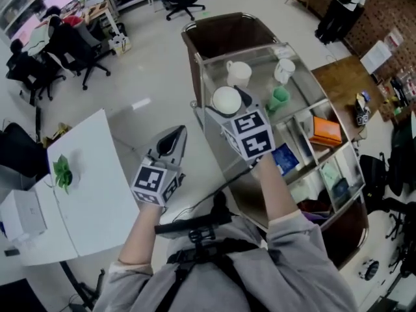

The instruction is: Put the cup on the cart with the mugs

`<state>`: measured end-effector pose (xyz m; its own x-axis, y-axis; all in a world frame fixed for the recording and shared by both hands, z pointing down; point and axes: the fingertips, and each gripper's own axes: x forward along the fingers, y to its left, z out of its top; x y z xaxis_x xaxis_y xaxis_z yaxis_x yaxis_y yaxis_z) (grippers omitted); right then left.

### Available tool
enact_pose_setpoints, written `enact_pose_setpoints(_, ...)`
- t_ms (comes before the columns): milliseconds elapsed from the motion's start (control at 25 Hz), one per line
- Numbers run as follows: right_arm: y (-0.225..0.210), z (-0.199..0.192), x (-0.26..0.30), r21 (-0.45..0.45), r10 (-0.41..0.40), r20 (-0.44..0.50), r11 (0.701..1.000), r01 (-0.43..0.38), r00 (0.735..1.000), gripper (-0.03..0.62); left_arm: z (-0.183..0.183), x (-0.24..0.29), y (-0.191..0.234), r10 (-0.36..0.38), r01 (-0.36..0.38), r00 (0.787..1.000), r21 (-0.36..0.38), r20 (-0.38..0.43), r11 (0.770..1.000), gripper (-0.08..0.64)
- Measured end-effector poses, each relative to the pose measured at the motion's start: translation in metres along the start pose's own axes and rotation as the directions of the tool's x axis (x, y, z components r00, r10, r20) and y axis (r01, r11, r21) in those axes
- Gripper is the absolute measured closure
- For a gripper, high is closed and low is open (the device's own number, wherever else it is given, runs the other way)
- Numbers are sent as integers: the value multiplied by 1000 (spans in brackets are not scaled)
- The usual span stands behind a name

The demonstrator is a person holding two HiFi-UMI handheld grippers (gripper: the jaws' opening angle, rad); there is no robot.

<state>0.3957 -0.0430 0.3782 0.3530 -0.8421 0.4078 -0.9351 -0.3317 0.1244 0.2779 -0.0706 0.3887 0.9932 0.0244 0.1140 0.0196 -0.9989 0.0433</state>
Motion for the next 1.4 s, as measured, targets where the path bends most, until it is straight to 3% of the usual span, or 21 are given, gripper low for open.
enact_pose_setpoints(240,-73,-18,-3,27,-73,-45,997,74,996,181,14,45,-24,-62,62,998,19,-11,998,557)
enact_pose_setpoints(440,-100,-48,14,24,-76,-104,997,79,992,181,13,68,-30,-68,69,998,28,-16,997,557)
enact_pose_setpoints(760,-110,-84,49,89,17,-182,996,-1,983,181,3,85,-28,-59,60,997,14,-49,998,557)
enact_pose_setpoints(1080,-118,-109,74,102,49,-263,994,-23,963,181,-3,88,-22,-37,37,998,6,-51,999,557)
enact_pose_setpoints(1400,-126,-119,88,127,54,-280,992,-19,958,181,-4,89,-17,-17,17,999,3,-47,1000,557)
